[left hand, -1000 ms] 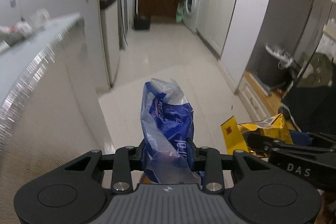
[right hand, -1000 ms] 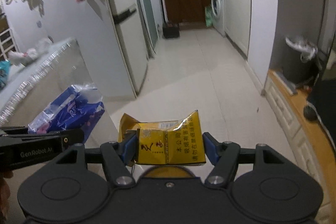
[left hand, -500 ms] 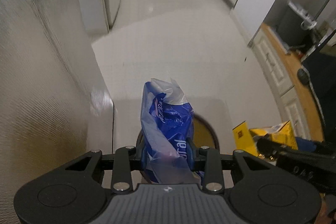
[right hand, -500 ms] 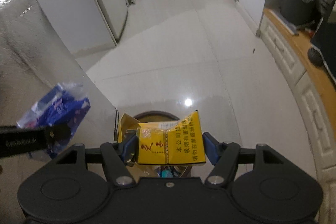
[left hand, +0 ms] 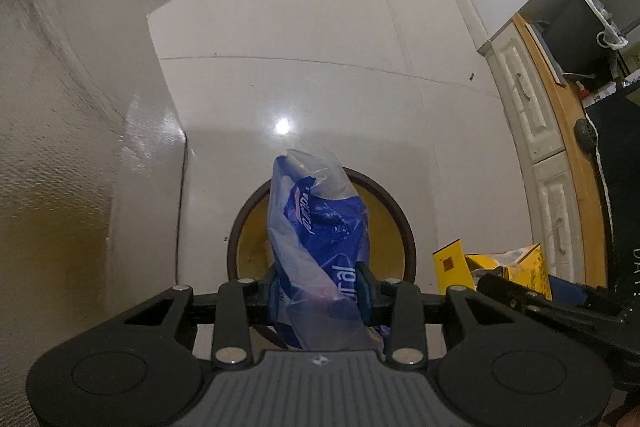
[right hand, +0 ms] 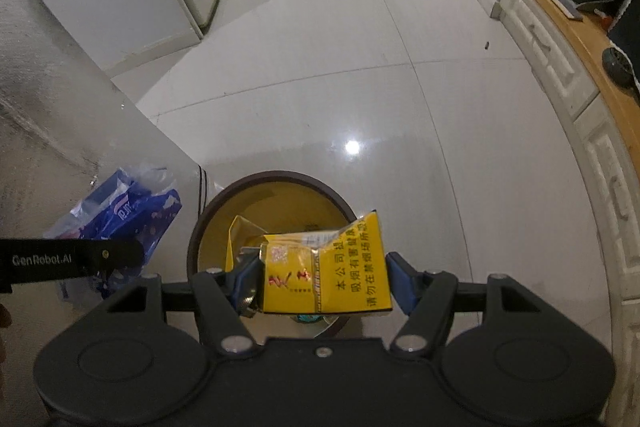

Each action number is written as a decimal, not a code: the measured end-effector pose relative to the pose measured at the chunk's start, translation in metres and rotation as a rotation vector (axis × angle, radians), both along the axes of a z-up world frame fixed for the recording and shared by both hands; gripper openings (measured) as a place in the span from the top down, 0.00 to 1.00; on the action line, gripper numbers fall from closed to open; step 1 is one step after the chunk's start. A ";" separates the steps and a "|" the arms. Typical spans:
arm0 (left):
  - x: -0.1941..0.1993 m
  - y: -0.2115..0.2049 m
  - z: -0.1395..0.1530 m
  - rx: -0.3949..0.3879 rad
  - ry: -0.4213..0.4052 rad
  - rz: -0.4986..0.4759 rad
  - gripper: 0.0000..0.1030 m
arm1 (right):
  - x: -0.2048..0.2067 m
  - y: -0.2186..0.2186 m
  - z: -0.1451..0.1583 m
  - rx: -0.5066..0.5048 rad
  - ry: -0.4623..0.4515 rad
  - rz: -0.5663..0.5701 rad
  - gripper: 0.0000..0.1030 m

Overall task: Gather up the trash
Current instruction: 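Open the left tool to drop the bag while the right tool drops the box, then raise both open tools from the bin and move them back toward the table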

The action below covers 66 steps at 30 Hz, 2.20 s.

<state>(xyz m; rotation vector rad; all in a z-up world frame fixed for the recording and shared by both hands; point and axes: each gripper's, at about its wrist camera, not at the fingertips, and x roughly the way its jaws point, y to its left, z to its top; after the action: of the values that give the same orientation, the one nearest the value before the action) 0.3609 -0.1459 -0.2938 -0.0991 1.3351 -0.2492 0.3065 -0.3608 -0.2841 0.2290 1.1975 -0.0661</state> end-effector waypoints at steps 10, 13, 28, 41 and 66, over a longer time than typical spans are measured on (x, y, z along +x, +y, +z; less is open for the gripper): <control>0.013 0.008 -0.022 0.059 0.038 0.029 0.21 | 0.018 0.004 -0.019 0.011 0.040 0.017 0.34; 0.013 0.013 -0.025 0.096 0.039 0.030 0.19 | 0.022 0.009 -0.022 0.019 0.046 0.035 0.34; 0.009 0.029 -0.026 0.205 0.052 0.030 0.05 | 0.022 0.027 -0.029 0.007 0.063 0.131 0.12; -0.006 0.029 -0.023 0.245 0.087 -0.018 0.00 | 0.010 0.022 -0.023 -0.035 0.122 0.162 0.00; -0.043 0.031 0.055 0.228 -0.051 -0.021 0.00 | -0.026 -0.001 0.044 0.001 0.024 0.063 0.00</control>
<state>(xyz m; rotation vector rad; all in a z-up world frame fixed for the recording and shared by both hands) 0.3179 -0.1152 -0.2390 0.1129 1.3059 -0.1151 0.2807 -0.3614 -0.2405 0.1922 1.2281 -0.0135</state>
